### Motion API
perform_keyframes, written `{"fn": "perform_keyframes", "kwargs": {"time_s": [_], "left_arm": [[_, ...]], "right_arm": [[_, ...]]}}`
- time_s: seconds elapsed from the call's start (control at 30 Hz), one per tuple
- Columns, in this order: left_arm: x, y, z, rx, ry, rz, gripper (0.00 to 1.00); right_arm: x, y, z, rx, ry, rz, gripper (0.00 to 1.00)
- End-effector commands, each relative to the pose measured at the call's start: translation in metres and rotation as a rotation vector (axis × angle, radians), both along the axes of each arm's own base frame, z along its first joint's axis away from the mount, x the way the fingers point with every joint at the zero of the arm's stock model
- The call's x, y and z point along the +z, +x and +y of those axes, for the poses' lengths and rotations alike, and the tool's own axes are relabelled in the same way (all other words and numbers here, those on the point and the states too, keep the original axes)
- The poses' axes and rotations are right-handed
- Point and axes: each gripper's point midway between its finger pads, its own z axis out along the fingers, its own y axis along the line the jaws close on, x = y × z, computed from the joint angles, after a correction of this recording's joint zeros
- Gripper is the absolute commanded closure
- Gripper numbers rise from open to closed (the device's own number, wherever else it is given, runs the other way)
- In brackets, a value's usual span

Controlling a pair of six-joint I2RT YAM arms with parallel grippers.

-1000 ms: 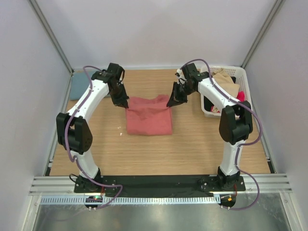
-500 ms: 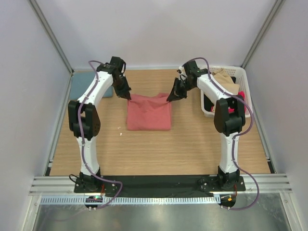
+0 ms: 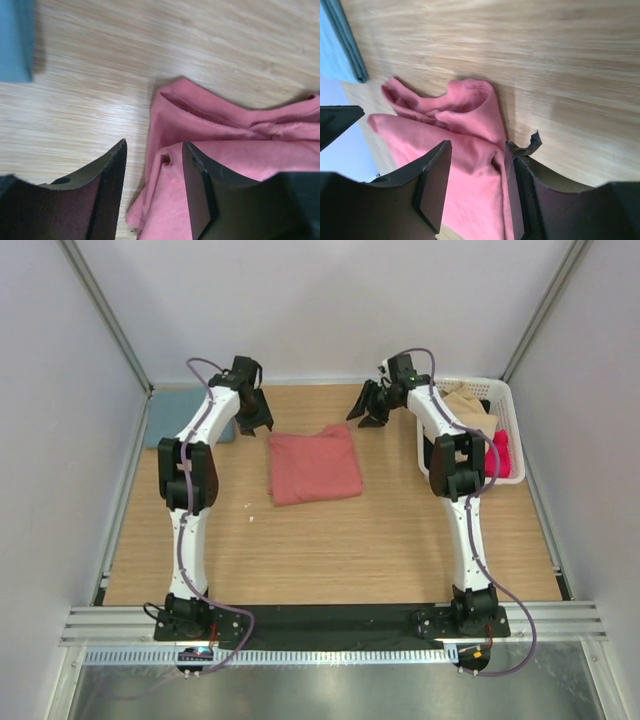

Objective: Fold and stack the t-shirts
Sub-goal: Fold the tshirt

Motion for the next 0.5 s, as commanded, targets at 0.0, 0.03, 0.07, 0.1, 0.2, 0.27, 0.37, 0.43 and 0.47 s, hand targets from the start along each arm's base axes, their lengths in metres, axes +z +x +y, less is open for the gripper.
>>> {"fn": "perform_keyframes", "kwargs": {"time_s": [0.0, 0.03, 0.07, 0.1, 0.2, 0.27, 0.37, 0.43, 0.47], "left_arm": [[0.083, 0.015, 0.016, 0.020, 0.037, -0.203, 0.49], [0.101, 0.007, 0.015, 0.012, 0.027, -0.222, 0.48], [0.107, 0.001, 0.011, -0.004, 0.009, -0.223, 0.48], [0.100, -0.011, 0.008, -0.020, 0.002, -0.194, 0.49], [0.102, -0.041, -0.019, -0.101, -0.110, -0.172, 0.57], [0.104, -0.058, -0.036, -0.141, -0.153, -0.162, 0.60], [0.086, -0.080, -0.065, -0.208, -0.232, -0.124, 0.61], [0.065, -0.098, -0.086, -0.244, -0.268, -0.056, 0.64], [0.046, -0.108, -0.096, -0.263, -0.260, -0.003, 0.66]], "right_arm": [[0.081, 0.000, -0.005, -0.027, -0.018, -0.116, 0.46], [0.083, -0.006, -0.005, -0.021, -0.022, -0.112, 0.46], [0.070, -0.018, -0.006, -0.009, -0.038, -0.075, 0.46], [0.070, -0.027, -0.003, 0.006, -0.065, -0.081, 0.46], [0.073, -0.058, 0.000, 0.063, -0.109, -0.082, 0.45], [0.072, -0.082, 0.007, 0.112, -0.111, -0.069, 0.44], [0.067, -0.103, 0.014, 0.144, -0.103, -0.074, 0.44], [0.060, -0.112, 0.021, 0.150, -0.068, -0.049, 0.46], [0.049, -0.120, 0.024, 0.163, -0.065, -0.018, 0.49]]}}
